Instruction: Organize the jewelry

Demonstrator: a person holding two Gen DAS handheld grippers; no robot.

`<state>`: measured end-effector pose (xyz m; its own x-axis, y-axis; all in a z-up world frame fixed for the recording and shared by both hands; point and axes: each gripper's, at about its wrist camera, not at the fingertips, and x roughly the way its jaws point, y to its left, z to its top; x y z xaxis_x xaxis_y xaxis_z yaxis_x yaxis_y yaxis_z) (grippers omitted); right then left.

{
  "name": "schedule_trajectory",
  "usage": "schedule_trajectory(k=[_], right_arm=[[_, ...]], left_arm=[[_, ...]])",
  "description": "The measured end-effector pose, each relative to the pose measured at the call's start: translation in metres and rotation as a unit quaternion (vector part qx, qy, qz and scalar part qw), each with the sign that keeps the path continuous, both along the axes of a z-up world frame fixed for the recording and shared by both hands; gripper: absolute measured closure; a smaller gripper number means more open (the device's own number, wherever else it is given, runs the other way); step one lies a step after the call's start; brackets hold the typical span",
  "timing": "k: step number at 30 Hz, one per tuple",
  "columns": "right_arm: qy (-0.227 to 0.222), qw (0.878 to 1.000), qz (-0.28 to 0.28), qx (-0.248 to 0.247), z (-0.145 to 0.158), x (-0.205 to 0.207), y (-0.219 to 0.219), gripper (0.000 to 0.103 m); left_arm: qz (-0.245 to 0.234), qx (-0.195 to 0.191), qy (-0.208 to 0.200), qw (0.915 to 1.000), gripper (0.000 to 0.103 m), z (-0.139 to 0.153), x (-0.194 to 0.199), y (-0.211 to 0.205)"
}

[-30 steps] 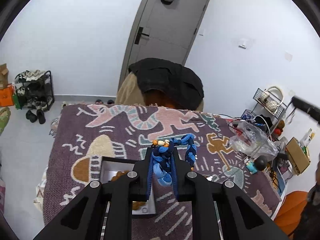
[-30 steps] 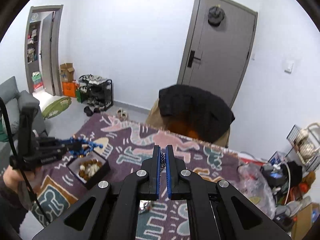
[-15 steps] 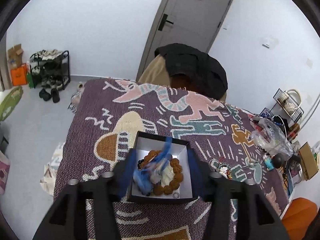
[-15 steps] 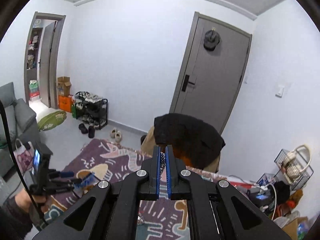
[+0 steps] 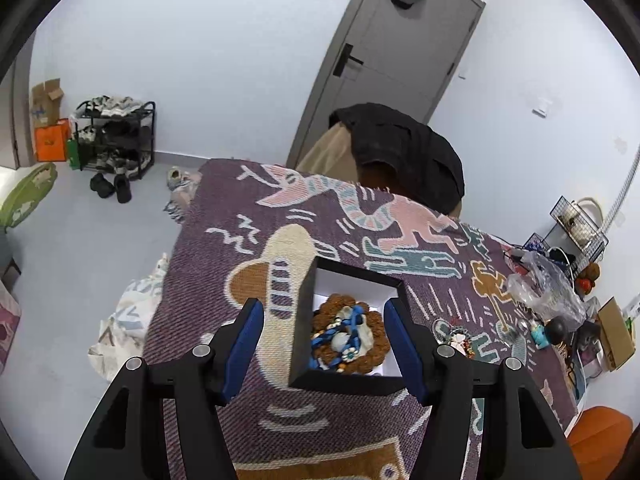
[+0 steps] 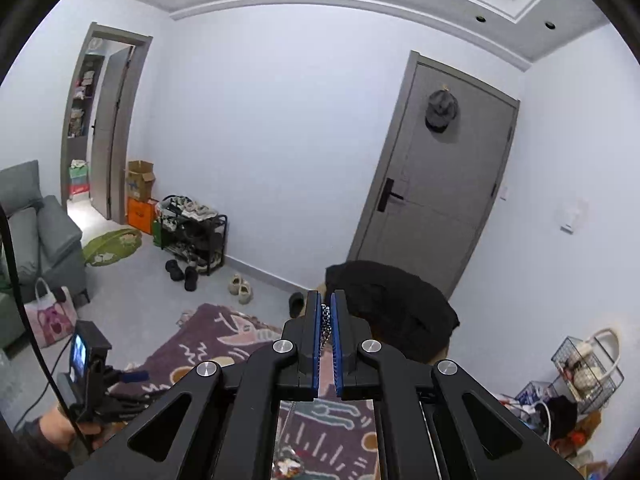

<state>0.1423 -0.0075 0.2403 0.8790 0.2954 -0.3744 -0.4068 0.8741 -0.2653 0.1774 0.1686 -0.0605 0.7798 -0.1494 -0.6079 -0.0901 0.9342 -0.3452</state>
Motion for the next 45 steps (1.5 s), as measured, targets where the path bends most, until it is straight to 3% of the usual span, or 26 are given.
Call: schedule_trajectory(k=[4, 8, 13, 20, 22, 23, 24, 25, 31, 34, 45], right_arm=[[-0.002, 1.000, 0.013, -0.003, 0.000, 0.001, 0.024, 0.097], [0.002, 1.000, 0.021, -0.001, -0.005, 0.007, 0.042, 0.097], [0.023, 0.999, 0.034, -0.007, -0.024, 0.019, 0.066, 0.097], [0.116, 0.991, 0.054, -0.036, -0.090, 0.053, 0.096, 0.097], [0.139, 0.988, 0.055, -0.048, -0.107, 0.058, 0.100, 0.084], [0.151, 0.986, 0.057, -0.048, -0.114, 0.060, 0.100, 0.063], [0.154, 0.985, 0.058, -0.044, -0.120, 0.061, 0.097, 0.047], [0.153, 0.986, 0.058, -0.039, -0.123, 0.060, 0.093, 0.043], [0.174, 0.983, 0.047, -0.015, -0.133, 0.065, 0.063, 0.043], [0.182, 0.983, 0.035, -0.002, -0.137, 0.065, 0.045, 0.042], [0.234, 0.969, -0.025, 0.074, -0.186, 0.067, -0.048, 0.042]], left_arm=[[0.012, -0.003, -0.008, 0.9999, 0.037, -0.001, -0.012, 0.009], [0.026, -0.010, -0.021, 0.9994, 0.024, -0.002, -0.024, 0.020], [0.040, -0.016, -0.028, 0.9987, 0.023, -0.004, -0.034, 0.033], [0.048, -0.013, -0.035, 0.9982, 0.023, -0.004, -0.042, 0.043], [0.052, -0.013, -0.038, 0.9979, 0.023, -0.003, -0.043, 0.045], [0.055, -0.012, -0.039, 0.9977, 0.023, -0.002, -0.043, 0.046], [0.058, -0.011, -0.040, 0.9974, 0.023, -0.002, -0.043, 0.046], [0.060, -0.012, -0.041, 0.9973, 0.023, -0.001, -0.042, 0.046], [0.058, -0.011, -0.039, 0.9975, 0.022, 0.001, -0.036, 0.040], [0.049, -0.009, -0.040, 0.9979, 0.017, 0.004, -0.033, 0.032], [-0.007, 0.028, -0.046, 0.9985, 0.014, 0.021, -0.010, -0.028]])
